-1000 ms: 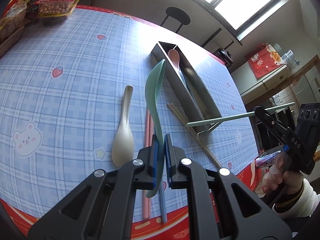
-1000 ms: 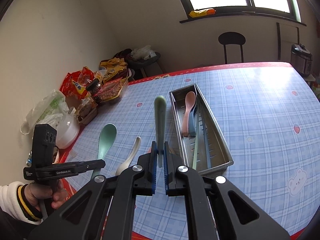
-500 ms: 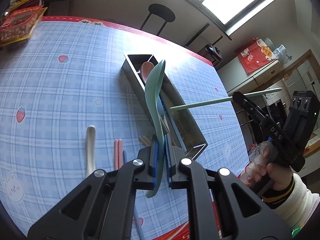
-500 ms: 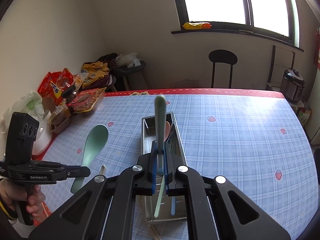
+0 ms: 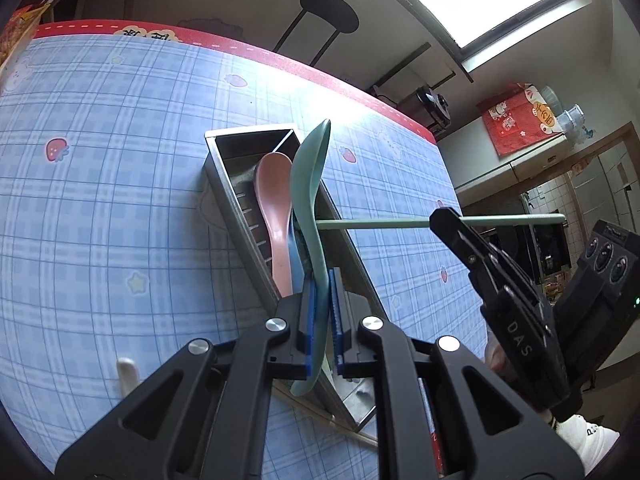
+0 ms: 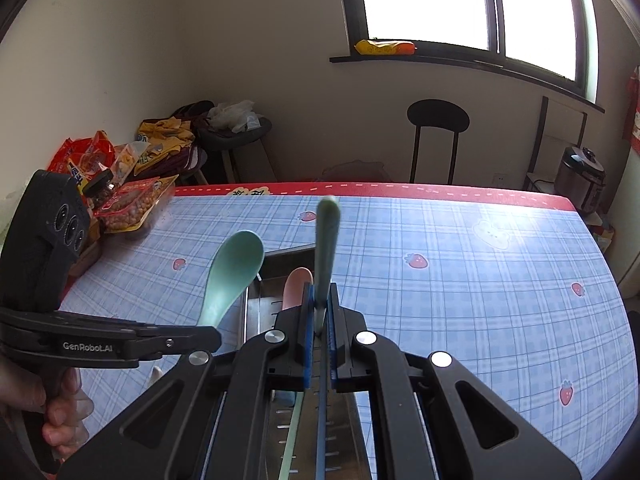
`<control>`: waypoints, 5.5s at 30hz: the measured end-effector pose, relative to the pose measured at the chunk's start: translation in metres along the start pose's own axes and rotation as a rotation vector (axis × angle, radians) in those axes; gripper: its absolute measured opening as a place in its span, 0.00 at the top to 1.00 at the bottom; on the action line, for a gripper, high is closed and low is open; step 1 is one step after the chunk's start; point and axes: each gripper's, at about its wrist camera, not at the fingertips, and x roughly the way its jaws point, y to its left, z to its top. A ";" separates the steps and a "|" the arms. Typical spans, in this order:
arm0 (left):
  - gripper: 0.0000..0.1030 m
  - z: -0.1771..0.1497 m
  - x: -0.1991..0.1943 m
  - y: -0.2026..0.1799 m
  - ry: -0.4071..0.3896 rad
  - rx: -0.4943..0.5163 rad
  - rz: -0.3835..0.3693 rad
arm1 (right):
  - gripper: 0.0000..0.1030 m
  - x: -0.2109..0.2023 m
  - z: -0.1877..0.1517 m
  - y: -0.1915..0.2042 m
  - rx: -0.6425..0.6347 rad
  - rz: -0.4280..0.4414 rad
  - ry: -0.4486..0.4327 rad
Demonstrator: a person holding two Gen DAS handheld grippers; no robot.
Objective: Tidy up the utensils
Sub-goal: 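Lower the green spoon and light green chopstick into the steel caddy and open both tools, then move the left tool to the pink chopstick while the right tool moves to the beige chopstick, then close the left tool on the pink chopstick while the right tool grasps the beige chopstick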
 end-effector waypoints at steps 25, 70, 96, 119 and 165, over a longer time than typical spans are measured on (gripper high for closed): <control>0.89 0.023 0.073 0.004 0.077 -0.102 0.064 | 0.94 0.047 -0.053 0.000 0.019 0.017 0.275; 0.06 -0.020 -0.057 -0.007 -0.117 0.106 0.349 | 0.06 -0.045 -0.085 0.005 0.070 -0.039 0.202; 0.05 -0.189 -0.084 0.063 -0.082 0.113 0.482 | 0.56 -0.043 -0.173 0.049 -0.034 0.111 0.406; 0.05 -0.202 -0.072 0.054 -0.045 0.170 0.476 | 0.73 -0.032 -0.171 0.052 -0.059 0.104 0.427; 0.86 -0.201 -0.046 0.044 0.058 0.203 0.327 | 0.92 -0.030 -0.183 0.069 -0.047 0.170 0.492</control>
